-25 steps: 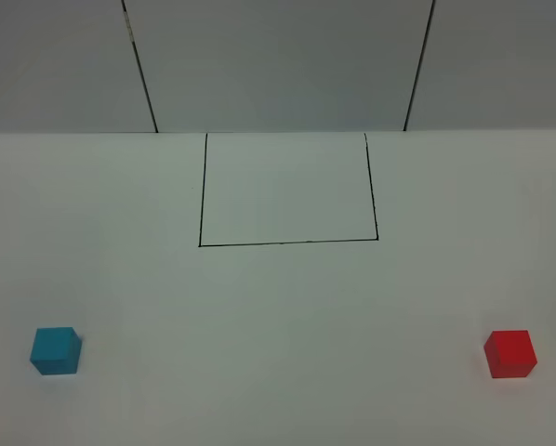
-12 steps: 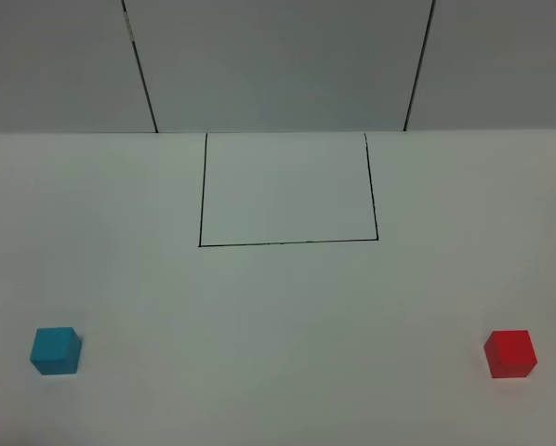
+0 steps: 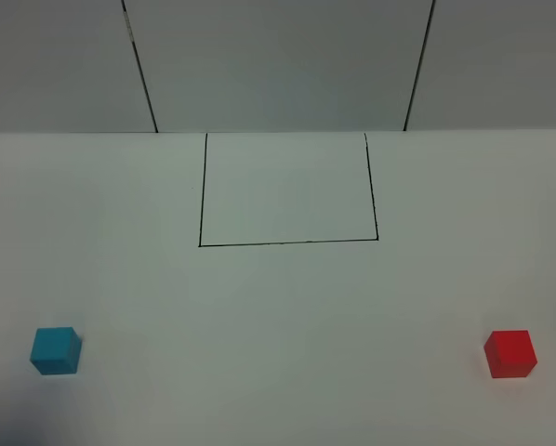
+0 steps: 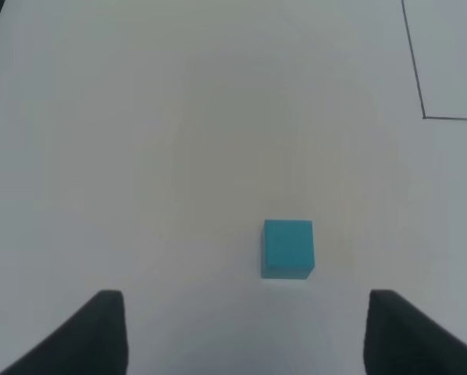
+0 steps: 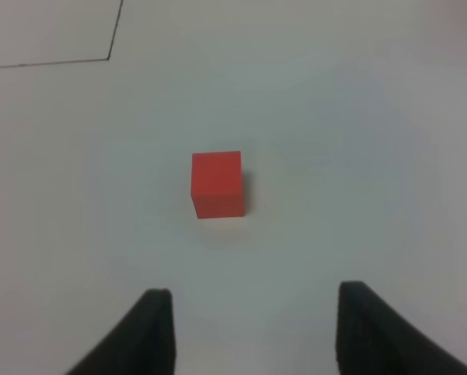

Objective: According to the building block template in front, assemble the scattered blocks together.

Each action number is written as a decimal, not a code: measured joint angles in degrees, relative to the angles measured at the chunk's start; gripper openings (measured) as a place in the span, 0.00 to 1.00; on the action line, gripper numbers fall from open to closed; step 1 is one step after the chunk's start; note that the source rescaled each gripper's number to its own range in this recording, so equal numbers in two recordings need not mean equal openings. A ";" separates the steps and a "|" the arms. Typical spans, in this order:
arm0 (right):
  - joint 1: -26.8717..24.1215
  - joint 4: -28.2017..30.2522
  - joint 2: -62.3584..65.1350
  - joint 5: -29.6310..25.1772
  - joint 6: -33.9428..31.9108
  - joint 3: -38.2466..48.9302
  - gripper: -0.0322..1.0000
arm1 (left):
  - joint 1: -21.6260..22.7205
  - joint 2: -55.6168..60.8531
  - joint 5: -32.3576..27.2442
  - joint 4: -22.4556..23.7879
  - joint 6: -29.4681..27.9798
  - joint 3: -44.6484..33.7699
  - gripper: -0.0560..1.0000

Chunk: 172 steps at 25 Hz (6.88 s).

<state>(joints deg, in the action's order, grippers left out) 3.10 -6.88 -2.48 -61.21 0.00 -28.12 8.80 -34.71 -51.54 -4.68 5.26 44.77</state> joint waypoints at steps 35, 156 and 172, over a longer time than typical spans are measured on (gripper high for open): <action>0.00 0.00 0.00 0.00 0.00 0.00 0.09 | 0.00 -37.06 -12.85 -4.45 1.27 18.07 0.51; 0.00 0.00 0.00 0.00 0.00 0.00 0.09 | -16.47 -70.50 24.68 11.64 -21.03 3.10 0.50; 0.00 0.00 0.00 0.00 0.00 0.00 0.09 | -16.47 -70.61 26.20 11.64 -21.13 3.10 0.06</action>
<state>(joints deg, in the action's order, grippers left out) 3.10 -6.88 -2.48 -61.21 0.00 -28.12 -7.67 -105.32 -25.33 6.96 -15.87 47.88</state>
